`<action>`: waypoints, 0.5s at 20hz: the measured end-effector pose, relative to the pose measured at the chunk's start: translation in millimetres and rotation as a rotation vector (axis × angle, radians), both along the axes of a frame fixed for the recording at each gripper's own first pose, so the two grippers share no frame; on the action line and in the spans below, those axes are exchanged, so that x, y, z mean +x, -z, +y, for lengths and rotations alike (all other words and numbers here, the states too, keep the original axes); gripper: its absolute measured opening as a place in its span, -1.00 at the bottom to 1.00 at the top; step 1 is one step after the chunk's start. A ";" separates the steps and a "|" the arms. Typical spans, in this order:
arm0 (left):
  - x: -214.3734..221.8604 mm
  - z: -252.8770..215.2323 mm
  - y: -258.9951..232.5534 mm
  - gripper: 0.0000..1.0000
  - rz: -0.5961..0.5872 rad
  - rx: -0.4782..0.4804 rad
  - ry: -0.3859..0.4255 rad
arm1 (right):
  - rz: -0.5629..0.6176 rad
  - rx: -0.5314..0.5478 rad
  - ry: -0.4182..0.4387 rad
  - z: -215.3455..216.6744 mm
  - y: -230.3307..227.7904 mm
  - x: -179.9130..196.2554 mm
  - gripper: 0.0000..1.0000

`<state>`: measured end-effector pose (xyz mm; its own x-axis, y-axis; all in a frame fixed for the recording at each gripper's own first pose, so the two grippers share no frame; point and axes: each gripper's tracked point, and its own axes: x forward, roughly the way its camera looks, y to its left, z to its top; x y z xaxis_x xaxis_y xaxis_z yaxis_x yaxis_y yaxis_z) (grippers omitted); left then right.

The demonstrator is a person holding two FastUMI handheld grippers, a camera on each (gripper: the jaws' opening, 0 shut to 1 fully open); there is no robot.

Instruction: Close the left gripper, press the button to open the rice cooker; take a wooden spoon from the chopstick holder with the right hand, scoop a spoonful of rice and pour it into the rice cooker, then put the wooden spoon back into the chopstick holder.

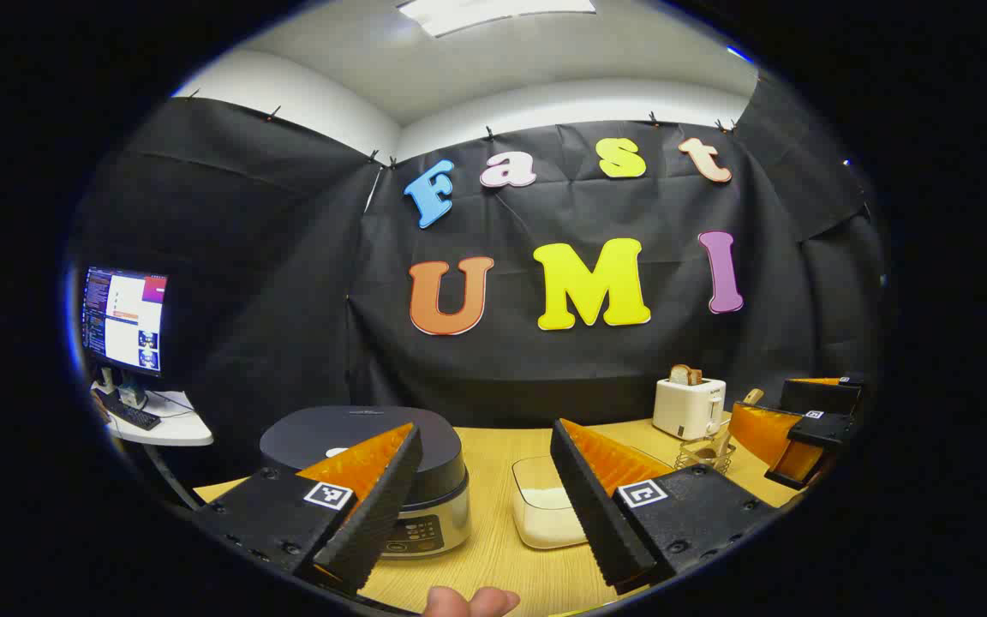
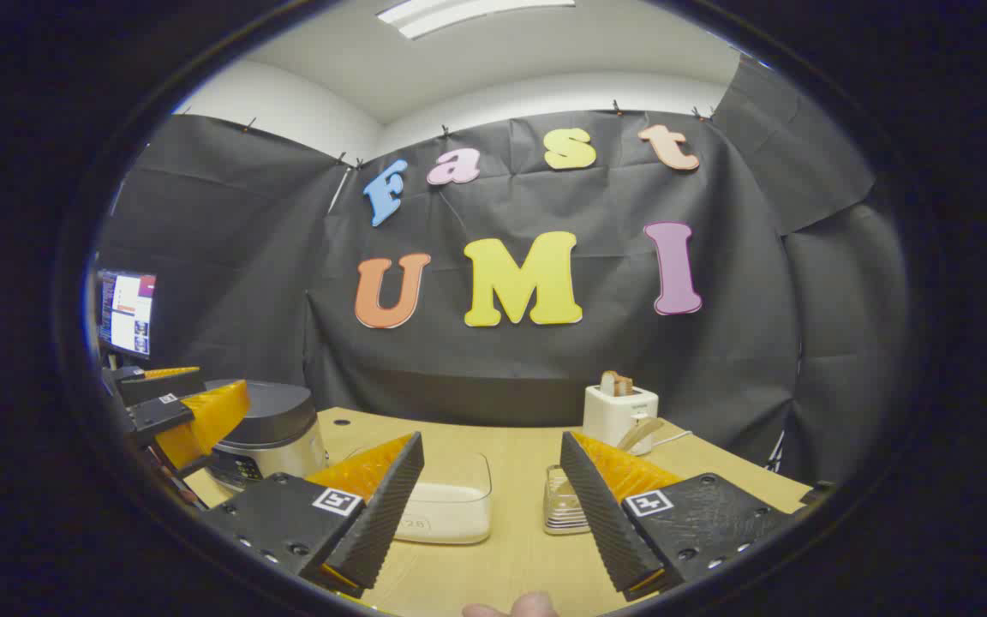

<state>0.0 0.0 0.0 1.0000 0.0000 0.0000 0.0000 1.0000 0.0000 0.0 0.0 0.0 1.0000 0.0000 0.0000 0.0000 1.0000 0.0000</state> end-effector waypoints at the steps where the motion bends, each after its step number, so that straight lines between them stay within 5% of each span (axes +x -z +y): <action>1: -0.9 0.0 -1.0 0.92 -0.005 -0.006 -0.002 | 0.000 0.002 -0.003 2.1 0.4 0.7 0.91; 10: -0.5 2.1 3.1 0.92 0.017 -0.002 -0.007 | -0.007 -0.015 -0.017 12.4 -4.1 3.5 0.93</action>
<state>-0.5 2.1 -3.1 0.9998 0.0073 -0.0171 -0.0073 1.0000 -0.0019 3.5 12.4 4.1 0.9998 0.0166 0.0064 -0.0165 0.9998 -0.0146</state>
